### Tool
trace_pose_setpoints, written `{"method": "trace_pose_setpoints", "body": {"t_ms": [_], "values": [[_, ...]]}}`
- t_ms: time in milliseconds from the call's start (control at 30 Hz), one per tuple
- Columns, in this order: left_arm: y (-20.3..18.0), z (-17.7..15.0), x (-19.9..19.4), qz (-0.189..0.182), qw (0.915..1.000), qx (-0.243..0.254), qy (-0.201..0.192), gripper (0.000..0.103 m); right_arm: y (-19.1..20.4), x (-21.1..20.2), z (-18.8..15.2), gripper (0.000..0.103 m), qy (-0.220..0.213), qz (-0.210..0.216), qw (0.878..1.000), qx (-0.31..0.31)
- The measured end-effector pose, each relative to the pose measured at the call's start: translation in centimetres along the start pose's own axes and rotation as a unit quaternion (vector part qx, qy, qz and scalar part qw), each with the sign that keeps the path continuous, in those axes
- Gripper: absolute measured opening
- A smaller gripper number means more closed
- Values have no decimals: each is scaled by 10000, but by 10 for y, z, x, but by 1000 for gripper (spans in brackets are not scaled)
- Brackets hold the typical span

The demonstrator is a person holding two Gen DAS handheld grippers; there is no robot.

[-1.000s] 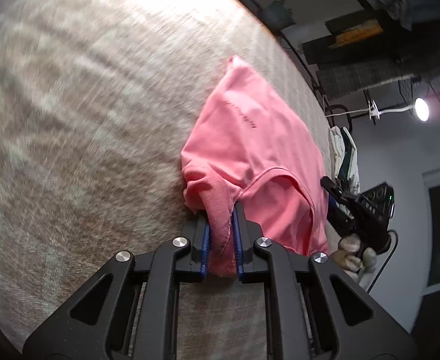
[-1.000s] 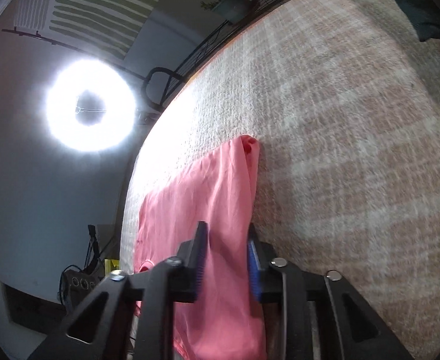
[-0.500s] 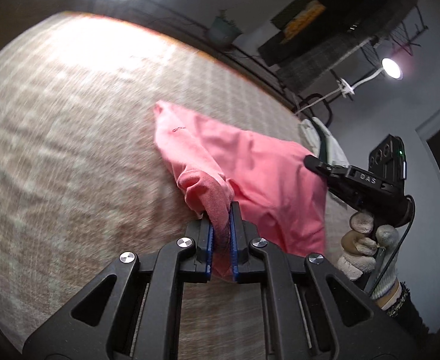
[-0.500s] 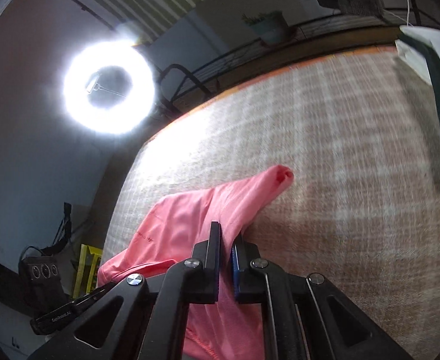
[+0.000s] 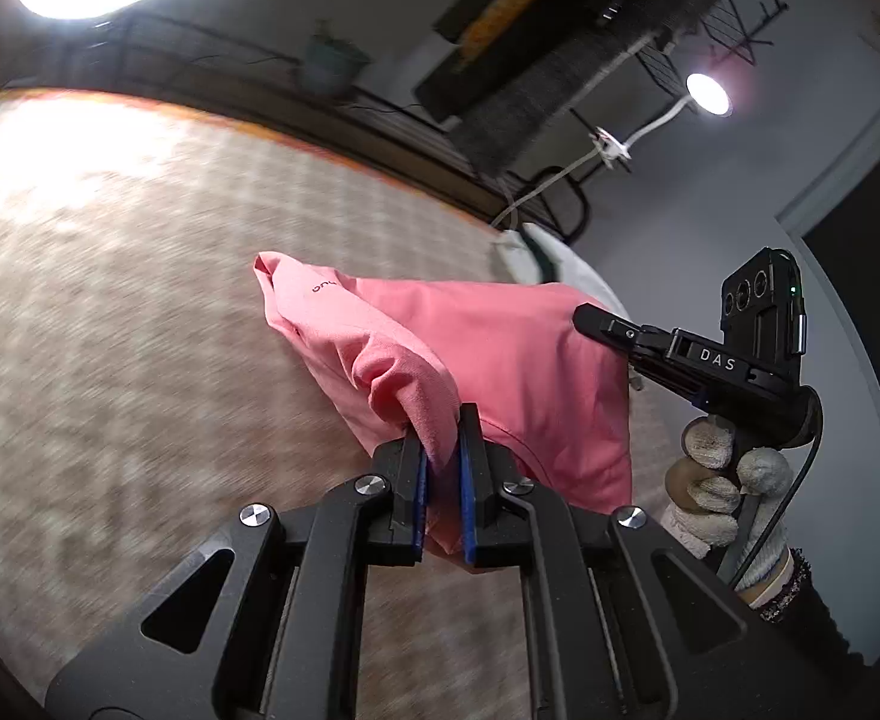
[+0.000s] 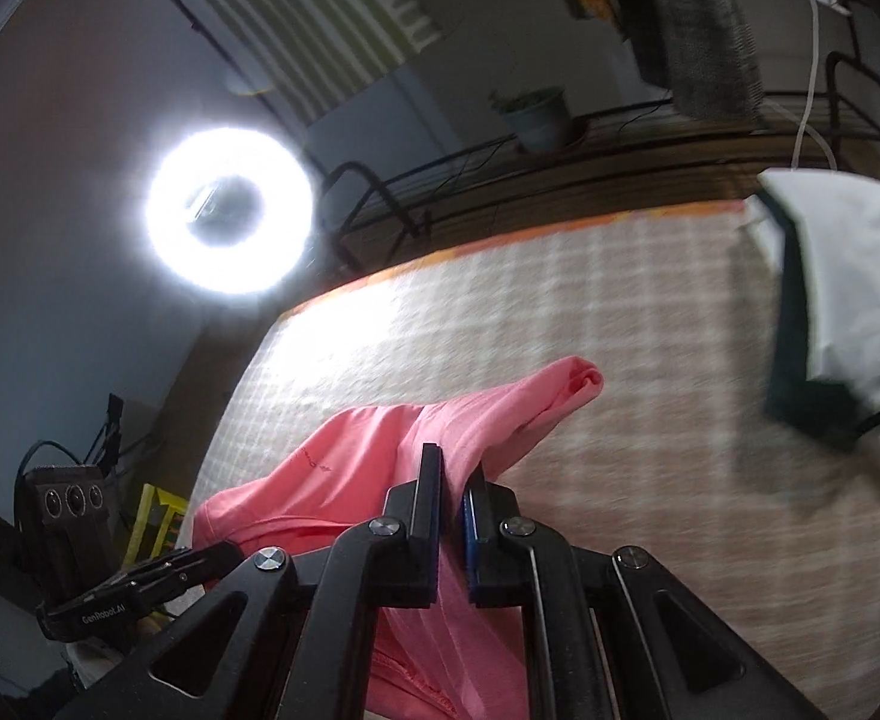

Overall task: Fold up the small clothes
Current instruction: 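Carry the folded shirt onto the stack of folded clothes with both tools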

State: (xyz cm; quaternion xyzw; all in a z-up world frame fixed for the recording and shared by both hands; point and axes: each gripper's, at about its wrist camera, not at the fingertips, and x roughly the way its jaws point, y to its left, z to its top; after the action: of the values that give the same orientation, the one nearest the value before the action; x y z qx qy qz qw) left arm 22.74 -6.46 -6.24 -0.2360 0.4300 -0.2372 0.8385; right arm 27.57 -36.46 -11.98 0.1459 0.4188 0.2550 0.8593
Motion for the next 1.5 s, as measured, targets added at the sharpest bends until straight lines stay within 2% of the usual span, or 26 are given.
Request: {"method": "trace_pose_setpoints", "body": {"t_ms": [367,600,767,900,1067,1133,1200,1333,1433,1500], "values": [[-108,57,100,-486,9960,748,-80,6,-93,-90,64,3,-723,-665,9952,-12],[-171,92,162,-752,9902,1152,-256,6,-139,-128,107,3,-1170,-953,9883,-214],[-204,104,211,-750,9877,1347,-261,6,-185,-141,127,3,-1447,-1120,9830,-127],[-218,102,248,-613,9857,1551,-248,6,-226,-141,139,3,-1490,-1202,9815,-65],[-206,81,283,-409,9886,1439,137,6,-278,-129,136,4,-1390,-1396,9800,293],[-200,73,291,-273,9883,1485,233,6,-292,-124,132,12,-1254,-1548,9791,407],[-194,66,293,-97,9874,1549,301,6,-305,-124,126,33,-1139,-1821,9751,556],[-184,58,294,79,9873,1521,444,6,-316,-137,105,35,-1159,-1778,9739,808],[-178,52,294,184,9870,1512,509,7,-320,-142,78,41,-1028,-1689,9754,977],[-176,51,295,223,9873,1459,589,16,-324,-141,59,44,-899,-1601,9772,1070]]}}
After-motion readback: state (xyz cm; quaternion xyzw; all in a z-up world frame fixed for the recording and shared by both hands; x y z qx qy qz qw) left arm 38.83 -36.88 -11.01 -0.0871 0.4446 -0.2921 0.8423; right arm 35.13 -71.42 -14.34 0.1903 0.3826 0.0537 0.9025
